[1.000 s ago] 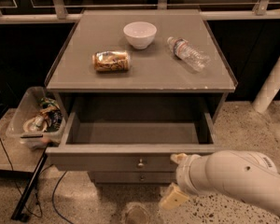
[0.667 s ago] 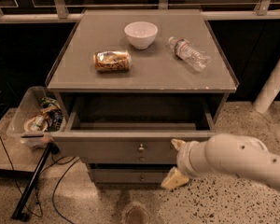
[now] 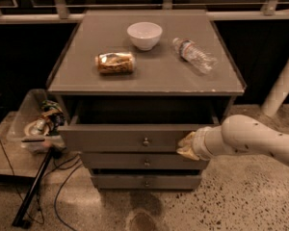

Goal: Close top drawer

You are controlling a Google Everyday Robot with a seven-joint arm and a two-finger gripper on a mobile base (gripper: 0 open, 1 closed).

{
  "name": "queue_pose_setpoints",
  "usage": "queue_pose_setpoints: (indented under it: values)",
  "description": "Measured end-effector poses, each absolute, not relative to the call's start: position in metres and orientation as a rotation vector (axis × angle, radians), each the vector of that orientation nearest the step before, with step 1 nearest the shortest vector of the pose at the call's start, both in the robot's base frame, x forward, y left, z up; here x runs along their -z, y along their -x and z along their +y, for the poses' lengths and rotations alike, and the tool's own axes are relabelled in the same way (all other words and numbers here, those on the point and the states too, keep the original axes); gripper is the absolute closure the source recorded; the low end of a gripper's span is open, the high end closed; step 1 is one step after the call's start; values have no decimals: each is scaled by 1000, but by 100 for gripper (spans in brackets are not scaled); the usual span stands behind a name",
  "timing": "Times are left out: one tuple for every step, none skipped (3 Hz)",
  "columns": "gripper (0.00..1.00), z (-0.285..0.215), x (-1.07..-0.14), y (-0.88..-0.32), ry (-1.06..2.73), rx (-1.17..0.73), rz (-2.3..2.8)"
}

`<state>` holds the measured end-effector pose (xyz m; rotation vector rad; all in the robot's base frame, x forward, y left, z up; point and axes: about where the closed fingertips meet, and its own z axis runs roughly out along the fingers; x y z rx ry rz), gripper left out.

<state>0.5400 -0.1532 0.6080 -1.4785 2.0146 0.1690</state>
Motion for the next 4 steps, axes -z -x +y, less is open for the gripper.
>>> queue_pose_setpoints:
  values:
    - [64, -153, -608, -540, 1479, -169, 2015]
    - [41, -153, -608, -540, 1479, -169, 2015]
    - [17, -153, -608, -540, 1479, -169, 2015]
    - [0, -153, -608, -540, 1479, -169, 2015]
